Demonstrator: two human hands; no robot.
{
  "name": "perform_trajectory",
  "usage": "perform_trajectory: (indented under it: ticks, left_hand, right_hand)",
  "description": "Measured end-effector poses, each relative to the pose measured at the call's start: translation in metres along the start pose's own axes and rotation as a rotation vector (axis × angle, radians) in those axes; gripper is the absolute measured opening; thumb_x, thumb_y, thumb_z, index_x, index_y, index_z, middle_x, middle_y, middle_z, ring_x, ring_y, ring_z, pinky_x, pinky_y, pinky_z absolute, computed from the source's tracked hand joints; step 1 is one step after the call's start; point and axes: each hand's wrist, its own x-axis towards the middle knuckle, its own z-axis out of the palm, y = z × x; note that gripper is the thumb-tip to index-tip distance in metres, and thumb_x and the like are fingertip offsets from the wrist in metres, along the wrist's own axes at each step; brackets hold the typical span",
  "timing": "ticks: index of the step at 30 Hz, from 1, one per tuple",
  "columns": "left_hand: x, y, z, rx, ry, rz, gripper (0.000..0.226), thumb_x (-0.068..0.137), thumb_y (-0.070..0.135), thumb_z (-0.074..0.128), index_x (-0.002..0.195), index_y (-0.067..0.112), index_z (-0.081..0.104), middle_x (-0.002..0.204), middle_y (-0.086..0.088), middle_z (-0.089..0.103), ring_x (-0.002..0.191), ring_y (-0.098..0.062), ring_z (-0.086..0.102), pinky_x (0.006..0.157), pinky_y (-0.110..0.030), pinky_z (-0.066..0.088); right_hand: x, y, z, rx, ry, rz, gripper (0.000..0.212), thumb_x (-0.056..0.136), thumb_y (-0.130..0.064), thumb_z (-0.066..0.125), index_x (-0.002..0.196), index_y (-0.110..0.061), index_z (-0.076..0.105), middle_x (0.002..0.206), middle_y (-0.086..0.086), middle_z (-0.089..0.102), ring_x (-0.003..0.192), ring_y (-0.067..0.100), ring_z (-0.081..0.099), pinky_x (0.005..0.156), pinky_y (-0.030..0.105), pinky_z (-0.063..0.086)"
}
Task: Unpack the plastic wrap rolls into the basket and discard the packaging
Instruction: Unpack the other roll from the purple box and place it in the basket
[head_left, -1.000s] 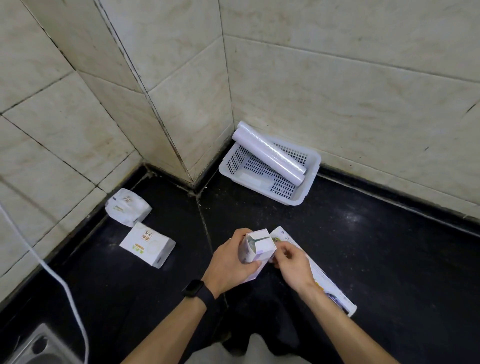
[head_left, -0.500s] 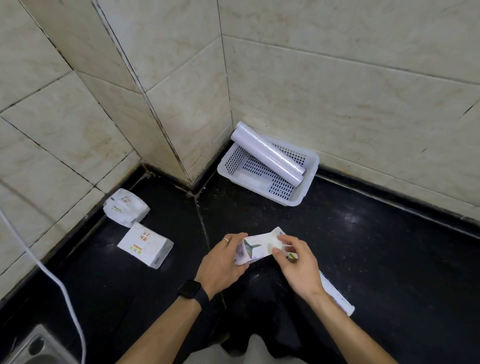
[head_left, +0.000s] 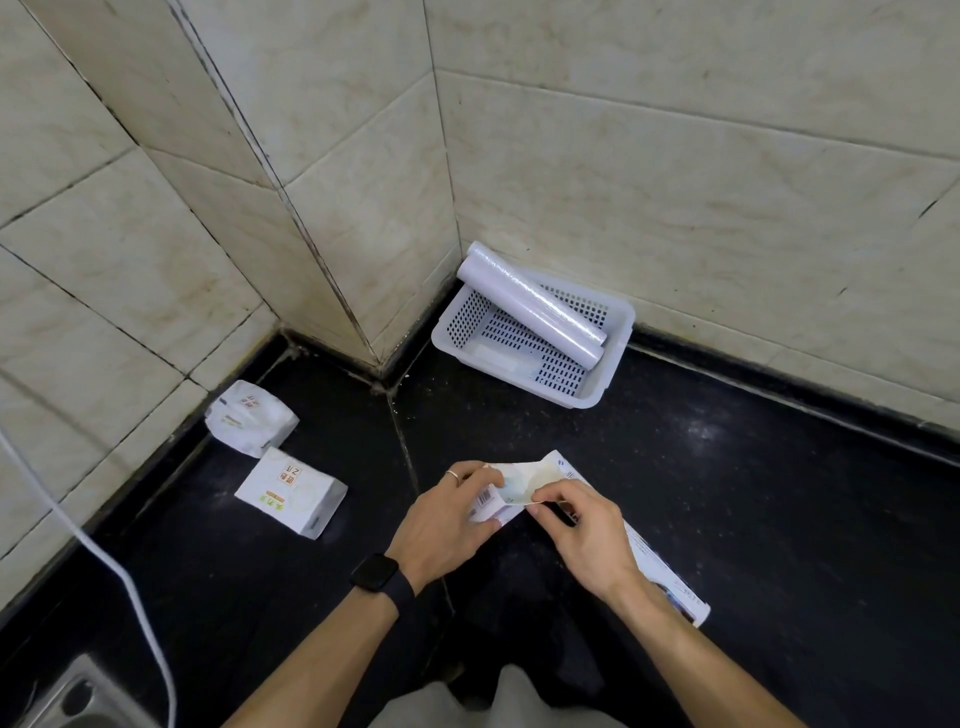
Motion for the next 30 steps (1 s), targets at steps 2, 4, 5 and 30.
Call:
perform_trajectory:
  ticks: [2, 4, 5, 30]
  left_hand:
    - [0.001, 0.0, 0.0, -0.011, 0.005, 0.005, 0.042, 0.085, 0.037, 0.067, 0.12, 0.046, 0.044, 0.137, 0.02, 0.035, 0.105, -0.015, 0.057, 0.084, -0.034, 0.053]
    - [0.002, -0.001, 0.001, -0.023, 0.006, 0.0, 0.051, 0.085, 0.037, 0.067, 0.129, 0.045, 0.042, 0.138, 0.02, 0.035, 0.108, -0.014, 0.056, 0.086, -0.031, 0.052]
    - [0.003, -0.001, 0.001, -0.032, 0.005, -0.009, 0.057, 0.086, 0.038, 0.066, 0.135, 0.045, 0.039, 0.138, 0.02, 0.035, 0.111, -0.013, 0.055, 0.088, -0.03, 0.051]
    - [0.003, -0.003, -0.004, 0.094, -0.005, 0.079, 0.087, 0.084, 0.038, 0.071, 0.15, 0.038, 0.015, 0.141, 0.013, 0.037, 0.117, -0.01, 0.049, 0.095, -0.034, 0.05]
  right_hand:
    - [-0.001, -0.001, 0.001, 0.007, 0.01, 0.01, 0.01, 0.086, -0.02, 0.077, 0.087, -0.029, 0.073, 0.09, -0.018, 0.071, 0.093, 0.005, 0.066, 0.08, 0.015, 0.048]
    - [-0.003, 0.0, 0.001, 0.007, 0.016, -0.003, 0.011, 0.085, -0.019, 0.078, 0.087, -0.029, 0.073, 0.09, -0.017, 0.072, 0.092, 0.006, 0.067, 0.081, 0.015, 0.048]
    - [-0.004, 0.0, 0.002, -0.002, 0.017, -0.018, 0.011, 0.085, -0.019, 0.078, 0.087, -0.029, 0.073, 0.091, -0.018, 0.072, 0.092, 0.005, 0.067, 0.081, 0.016, 0.049]
    - [0.021, -0.021, -0.009, 0.013, -0.252, 0.215, 0.05, 0.072, -0.058, 0.075, 0.118, -0.044, 0.062, 0.084, -0.013, 0.069, 0.076, 0.002, 0.066, 0.081, 0.03, 0.056]
